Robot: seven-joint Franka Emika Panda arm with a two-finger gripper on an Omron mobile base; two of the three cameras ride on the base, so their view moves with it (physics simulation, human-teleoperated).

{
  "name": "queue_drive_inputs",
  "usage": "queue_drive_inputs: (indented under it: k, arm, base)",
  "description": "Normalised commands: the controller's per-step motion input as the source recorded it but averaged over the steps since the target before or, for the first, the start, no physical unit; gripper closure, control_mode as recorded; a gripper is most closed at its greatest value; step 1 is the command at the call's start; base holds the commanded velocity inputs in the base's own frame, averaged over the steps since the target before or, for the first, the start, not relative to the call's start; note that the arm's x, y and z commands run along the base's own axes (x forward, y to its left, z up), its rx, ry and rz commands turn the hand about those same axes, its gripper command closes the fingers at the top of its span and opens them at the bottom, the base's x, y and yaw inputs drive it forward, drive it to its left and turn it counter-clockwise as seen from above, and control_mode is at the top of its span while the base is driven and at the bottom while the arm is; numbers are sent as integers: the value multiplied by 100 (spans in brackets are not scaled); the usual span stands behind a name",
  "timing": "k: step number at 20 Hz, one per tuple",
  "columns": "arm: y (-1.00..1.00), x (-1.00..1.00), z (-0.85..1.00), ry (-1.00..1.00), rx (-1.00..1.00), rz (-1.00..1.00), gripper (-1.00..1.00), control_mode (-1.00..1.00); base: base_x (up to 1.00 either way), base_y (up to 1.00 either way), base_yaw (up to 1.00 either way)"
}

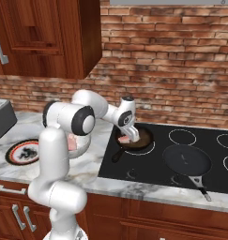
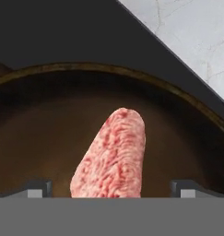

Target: Place one of the steaks on the plate and the other in the bowl. Then place the bowl in the fridge.

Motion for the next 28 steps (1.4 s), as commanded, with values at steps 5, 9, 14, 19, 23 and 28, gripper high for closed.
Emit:
queue_drive_inputs:
  k: [5,9,14,19,23,28]
  arm:
    - [-5,18,-14,3,0,1,-100,-100]
    - [-9,3,-20,7,-1,0,-100,-100]
    - [-2,0,-14,6,-1,0,-100,-100]
    - [0,0,-5,1,0,0,100,-100]
    - [-1,0,-5,0,1,0,100,-100]
    - [-2,0,-1,-3,3,0,100,-100]
  base:
    - [0,0,0]
    - [0,0,0]
    - [0,0,0]
    - [0,0,0]
    - [0,0,0]
    - [0,0,0]
